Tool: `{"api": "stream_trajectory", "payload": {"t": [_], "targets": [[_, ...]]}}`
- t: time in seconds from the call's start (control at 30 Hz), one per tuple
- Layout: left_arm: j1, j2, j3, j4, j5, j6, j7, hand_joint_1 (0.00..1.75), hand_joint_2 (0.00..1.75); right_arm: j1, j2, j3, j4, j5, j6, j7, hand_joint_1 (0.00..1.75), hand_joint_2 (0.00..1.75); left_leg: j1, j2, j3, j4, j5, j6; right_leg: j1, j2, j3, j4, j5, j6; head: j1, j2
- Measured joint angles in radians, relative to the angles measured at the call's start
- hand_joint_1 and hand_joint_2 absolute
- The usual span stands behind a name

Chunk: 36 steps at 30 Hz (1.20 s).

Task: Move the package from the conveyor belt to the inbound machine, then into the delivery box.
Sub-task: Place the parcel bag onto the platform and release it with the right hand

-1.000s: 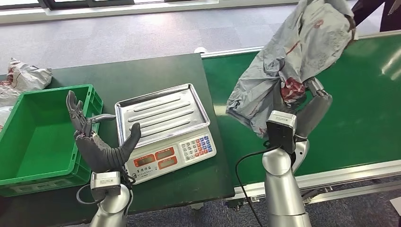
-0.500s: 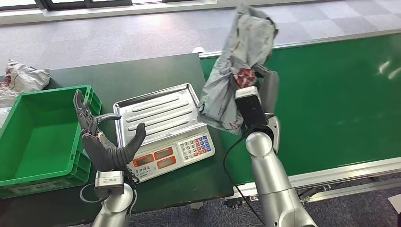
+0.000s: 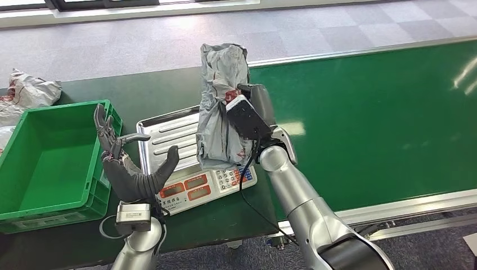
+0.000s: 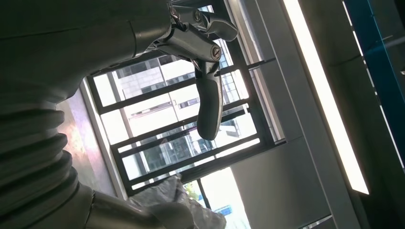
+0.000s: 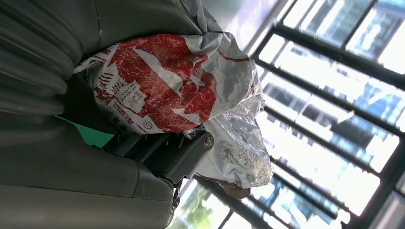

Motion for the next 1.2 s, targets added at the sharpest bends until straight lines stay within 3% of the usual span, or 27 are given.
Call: {"api": "stream_trajectory", "payload": {"t": [0.1,0.17,0.47,0.5,0.6,0.63,0.77,1.03,1.2], "targets": [[-0.01,0.004,-0.008,0.007,0.004,-0.002,0.0,0.0,1.75,-0.016,-0.001,0.022,0.044,0.015,0.152,-0.009,1.75,1.75,0.0,0.0,0.0,0.0,0.0,0.0,0.0,0.0,0.0,0.0,0.0,0.0,0.0,0.0],[-0.016,0.005,-0.013,0.012,0.004,-0.005,0.0,0.0,1.75,-0.022,-0.002,0.04,0.072,0.032,0.205,-0.022,1.75,1.75,0.0,0.0,0.0,0.0,0.0,0.0,0.0,0.0,0.0,0.0,0.0,0.0,0.0,0.0],[-0.016,0.01,-0.015,0.013,-0.007,-0.013,0.0,0.0,1.75,-0.039,-0.001,0.079,0.149,0.053,0.246,-0.04,1.75,1.75,0.0,0.0,0.0,0.0,0.0,0.0,0.0,0.0,0.0,0.0,0.0,0.0,0.0,0.0],[-0.016,0.011,-0.015,0.013,-0.008,-0.016,0.0,0.0,1.75,-0.04,-0.002,0.079,0.157,0.056,0.253,-0.034,1.47,1.75,0.0,0.0,0.0,0.0,0.0,0.0,0.0,0.0,0.0,0.0,0.0,0.0,0.0,0.0],[-0.014,0.013,-0.015,0.012,-0.009,-0.026,0.0,0.0,1.75,-0.045,-0.002,0.085,0.194,0.081,0.288,0.004,0.16,0.44,0.0,0.0,0.0,0.0,0.0,0.0,0.0,0.0,0.0,0.0,0.0,0.0,0.0,0.0],[-0.014,0.014,-0.015,0.013,-0.009,-0.027,0.0,0.0,1.75,-0.048,-0.003,0.089,0.21,0.096,0.299,0.024,0.0,0.0,0.0,0.0,0.0,0.0,0.0,0.0,0.0,0.0,0.0,0.0,0.0,0.0,0.0,0.0],[-0.015,0.014,-0.014,0.019,-0.01,-0.03,0.001,0.0,1.75,-0.051,-0.006,0.118,0.268,0.168,0.269,0.13,0.0,0.0,0.0,0.0,0.0,0.0,0.0,0.0,0.0,0.0,-0.001,0.0,0.0,0.0,0.0,0.0],[0.0,0.013,0.024,0.021,-0.024,-0.028,0.034,0.0,1.75,-0.047,-0.01,0.126,0.295,0.195,-0.077,0.195,0.0,0.0,0.0,0.0,0.0,0.0,0.0,0.0,0.0,0.001,-0.001,0.0,0.0,0.0,0.0,0.0],[0.004,0.01,0.047,0.026,-0.024,-0.027,0.039,0.0,1.75,-0.022,-0.029,0.115,0.253,0.267,-0.2,0.272,0.0,0.0,0.0,0.0,-0.001,0.0,0.0,0.0,0.0,0.001,-0.001,0.0,0.0,0.0,0.0,0.0]]}}
